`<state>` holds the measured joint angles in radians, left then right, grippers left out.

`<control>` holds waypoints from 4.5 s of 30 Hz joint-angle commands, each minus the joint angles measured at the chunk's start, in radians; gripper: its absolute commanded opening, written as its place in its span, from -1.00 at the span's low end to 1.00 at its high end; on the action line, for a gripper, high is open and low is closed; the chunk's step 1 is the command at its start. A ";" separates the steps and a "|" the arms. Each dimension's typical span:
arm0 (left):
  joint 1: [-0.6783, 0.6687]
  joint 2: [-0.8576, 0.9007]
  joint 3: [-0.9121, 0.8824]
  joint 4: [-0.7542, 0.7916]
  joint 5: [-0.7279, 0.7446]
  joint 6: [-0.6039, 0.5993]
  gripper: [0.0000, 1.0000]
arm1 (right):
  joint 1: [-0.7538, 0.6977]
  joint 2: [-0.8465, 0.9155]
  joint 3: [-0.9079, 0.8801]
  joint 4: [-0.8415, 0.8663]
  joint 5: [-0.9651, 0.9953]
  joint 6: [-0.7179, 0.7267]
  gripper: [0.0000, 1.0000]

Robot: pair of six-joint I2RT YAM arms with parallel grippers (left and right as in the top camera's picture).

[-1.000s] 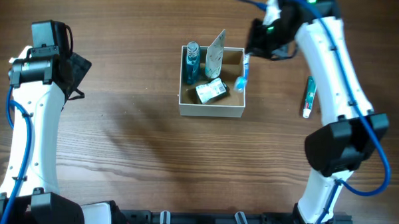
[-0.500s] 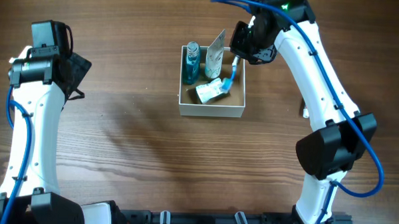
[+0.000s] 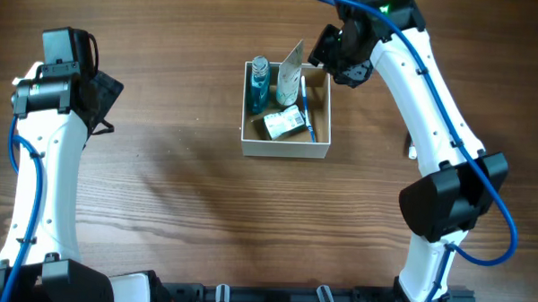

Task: Pack container
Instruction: 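Carry the toothbrush into the box and release it, then move the right gripper down to the teal toothpaste tube, then grasp the toothpaste tube and carry it over the box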

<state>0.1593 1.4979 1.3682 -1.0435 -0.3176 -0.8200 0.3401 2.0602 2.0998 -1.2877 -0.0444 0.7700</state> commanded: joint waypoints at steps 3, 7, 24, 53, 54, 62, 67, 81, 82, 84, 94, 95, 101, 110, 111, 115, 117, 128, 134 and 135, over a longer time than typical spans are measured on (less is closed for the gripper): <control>0.005 -0.016 0.012 0.000 -0.016 0.005 1.00 | -0.109 -0.026 0.001 -0.064 0.206 -0.035 0.38; 0.005 -0.016 0.012 0.000 -0.016 0.005 0.99 | -0.202 -0.022 0.001 -0.109 0.305 -0.306 0.73; 0.005 -0.016 0.012 0.000 -0.016 0.004 0.99 | -0.502 -0.020 -0.283 -0.018 0.061 -0.779 1.00; 0.005 -0.016 0.012 0.000 -0.016 0.005 1.00 | -0.435 -0.020 -0.655 0.352 0.063 -0.632 0.96; 0.005 -0.016 0.012 0.000 -0.016 0.005 1.00 | -0.435 -0.020 -0.655 0.357 0.064 -0.632 0.96; 0.005 -0.016 0.012 0.000 -0.016 0.005 0.99 | -0.435 0.024 -0.655 0.387 0.078 -0.631 0.95; 0.005 -0.016 0.012 0.000 -0.016 0.005 1.00 | -0.435 0.032 -0.655 0.387 0.077 -0.631 0.77; 0.005 -0.016 0.012 0.000 -0.016 0.005 1.00 | -0.435 0.033 -0.655 0.392 0.119 -0.632 0.53; 0.005 -0.016 0.012 0.000 -0.016 0.005 1.00 | -0.435 0.033 -0.655 0.394 0.119 -0.632 0.53; 0.005 -0.016 0.012 0.000 -0.016 0.005 0.99 | -0.435 0.033 -0.655 0.399 0.119 -0.632 0.52; 0.005 -0.016 0.012 0.000 -0.016 0.005 0.99 | -0.435 0.033 -0.693 0.433 0.130 -0.632 0.45; 0.005 -0.016 0.012 0.000 -0.016 0.005 0.99 | -0.435 0.033 -0.700 0.433 0.131 -0.632 0.46; 0.005 -0.016 0.012 0.000 -0.016 0.004 0.99 | -0.435 0.033 -0.702 0.434 0.130 -0.632 0.45; 0.005 -0.016 0.012 0.000 -0.016 0.004 0.99 | -0.435 0.033 -0.695 0.428 0.114 -0.628 -0.55; 0.005 -0.016 0.012 0.000 -0.016 0.005 0.99 | -0.435 0.033 -0.688 0.421 0.111 -0.615 -0.67; 0.005 -0.016 0.012 0.000 -0.016 0.005 0.99 | -0.435 0.032 -0.618 0.354 0.084 -0.555 -0.90; 0.005 -0.016 0.012 0.000 -0.016 0.005 0.99 | -0.435 0.032 -0.570 0.321 0.058 -0.555 -0.87; 0.005 -0.016 0.012 0.000 -0.016 0.005 0.99 | -0.432 0.027 -0.185 0.062 -0.544 -0.525 -0.83; 0.005 -0.016 0.012 0.000 -0.016 0.005 0.99 | -0.377 0.023 -0.142 0.085 -0.697 -0.375 -0.83; 0.005 -0.016 0.012 0.000 -0.016 0.005 0.99 | -0.364 0.023 -0.143 0.085 -0.697 -0.365 -0.82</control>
<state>0.1593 1.4979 1.3682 -1.0435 -0.3176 -0.8200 -0.0742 2.0815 1.9347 -1.2037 -0.5976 0.3038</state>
